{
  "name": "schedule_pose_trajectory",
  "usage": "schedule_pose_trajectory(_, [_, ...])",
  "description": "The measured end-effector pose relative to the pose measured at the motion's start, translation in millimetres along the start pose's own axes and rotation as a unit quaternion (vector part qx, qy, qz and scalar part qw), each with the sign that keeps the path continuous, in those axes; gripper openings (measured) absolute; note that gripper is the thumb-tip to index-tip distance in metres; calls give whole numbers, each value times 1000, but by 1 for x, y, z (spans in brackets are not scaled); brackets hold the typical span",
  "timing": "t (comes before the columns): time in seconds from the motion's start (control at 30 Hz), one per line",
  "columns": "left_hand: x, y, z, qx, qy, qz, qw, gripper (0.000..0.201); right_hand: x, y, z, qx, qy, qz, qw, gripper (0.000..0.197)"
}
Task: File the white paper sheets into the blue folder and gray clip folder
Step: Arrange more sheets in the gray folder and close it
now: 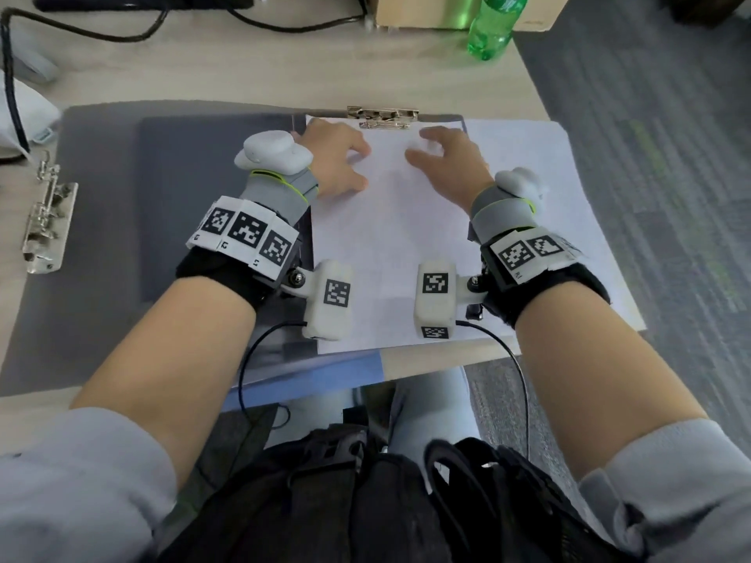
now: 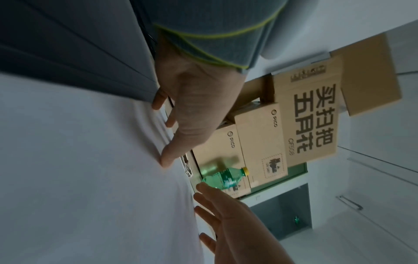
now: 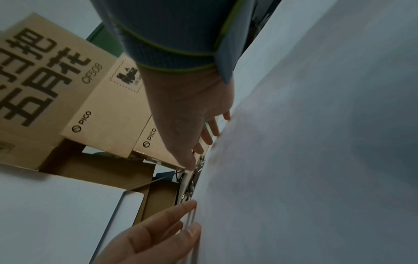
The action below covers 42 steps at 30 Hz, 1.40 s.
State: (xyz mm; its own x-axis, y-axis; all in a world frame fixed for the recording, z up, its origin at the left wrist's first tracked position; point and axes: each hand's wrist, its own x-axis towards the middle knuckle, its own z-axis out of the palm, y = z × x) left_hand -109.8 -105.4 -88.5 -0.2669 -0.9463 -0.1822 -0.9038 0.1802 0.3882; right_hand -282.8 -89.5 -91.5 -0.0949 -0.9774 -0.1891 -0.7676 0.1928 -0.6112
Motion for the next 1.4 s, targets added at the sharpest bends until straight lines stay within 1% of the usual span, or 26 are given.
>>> schedule_pose_trajectory(0.1, [-10, 18, 10, 15, -23, 4, 1000, 43, -25, 13, -8, 32, 3, 20, 999, 46])
schedule_pose_trajectory(0.17, [-19, 41, 19, 12, -28, 29, 999, 41, -44, 28, -18, 48, 15, 37, 998, 45])
schedule_pose_trajectory(0.23, [-27, 60, 31, -1, -32, 48, 998, 38, -60, 45, -30, 45, 41, 67, 996, 46])
schedule_pose_trajectory(0.33, [-33, 78, 49, -15, -55, 66, 996, 36, -77, 73, -48, -9, 99, 143, 985, 50])
schedule_pose_trajectory(0.4, [-39, 94, 62, -30, -64, 87, 994, 34, -93, 99, -60, -50, 129, 218, 966, 56])
schedule_pose_trajectory(0.43, [-41, 102, 67, -41, -62, 98, 992, 32, -101, 111, -65, -58, 133, 246, 958, 60])
schedule_pose_trajectory(0.47, [-43, 104, 72, -58, -60, 103, 991, 31, -104, 119, -64, -64, 126, 263, 954, 63])
schedule_pose_trajectory(0.53, [-45, 105, 81, -115, -60, 105, 986, 28, -111, 128, -65, -69, 114, 275, 952, 69])
schedule_pose_trajectory(0.63, [-47, 102, 89, -230, -69, 88, 967, 28, -116, 132, -67, -68, 112, 285, 949, 74])
schedule_pose_trajectory(0.7, [-47, 100, 91, -275, -73, 84, 955, 28, -115, 133, -67, -47, 111, 283, 952, 74])
schedule_pose_trajectory(0.8, [-45, 100, 93, -292, -72, 72, 951, 31, -113, 136, -68, 48, 117, 265, 956, 69])
schedule_pose_trajectory(0.87, [-45, 100, 92, -302, -75, 66, 948, 34, -113, 136, -69, 112, 124, 264, 950, 67])
schedule_pose_trajectory(0.93, [-44, 98, 93, -301, -74, 67, 948, 30, -116, 133, -68, 171, 115, 273, 940, 67])
schedule_pose_trajectory(0.97, [-43, 97, 94, -300, -71, 71, 949, 29, -118, 132, -68, 191, 105, 272, 937, 62])
schedule_pose_trajectory(1.0, [-43, 97, 94, -296, -66, 75, 950, 29, -117, 132, -67, 203, 98, 262, 938, 50])
schedule_pose_trajectory(1.03, [-44, 97, 94, -292, -62, 79, 951, 29, -116, 132, -67, 207, 99, 246, 942, 32])
schedule_pose_trajectory(1.07, [-44, 97, 94, -291, -63, 79, 951, 29, -115, 130, -68, 208, 106, 227, 945, 18])
schedule_pose_trajectory(1.1, [-44, 97, 94, -291, -65, 79, 951, 29, -115, 128, -71, 204, 120, 209, 949, 12])
schedule_pose_trajectory(1.13, [-45, 98, 93, -295, -66, 76, 950, 29, -116, 124, -74, 196, 138, 188, 952, 11])
schedule_pose_trajectory(1.2, [-47, 101, 91, -301, -70, 76, 948, 31, -117, 116, -81, 150, 191, 146, 959, 15])
schedule_pose_trajectory(1.27, [-49, 105, 89, -309, -74, 77, 945, 33, -121, 103, -90, 83, 237, 106, 962, 29])
schedule_pose_trajectory(1.33, [-50, 109, 84, -306, -76, 72, 946, 33, -126, 87, -100, 23, 265, 83, 960, 35])
schedule_pose_trajectory(1.4, [-52, 113, 77, -294, -59, 73, 951, 34, -132, 72, -110, -30, 291, 74, 954, 36])
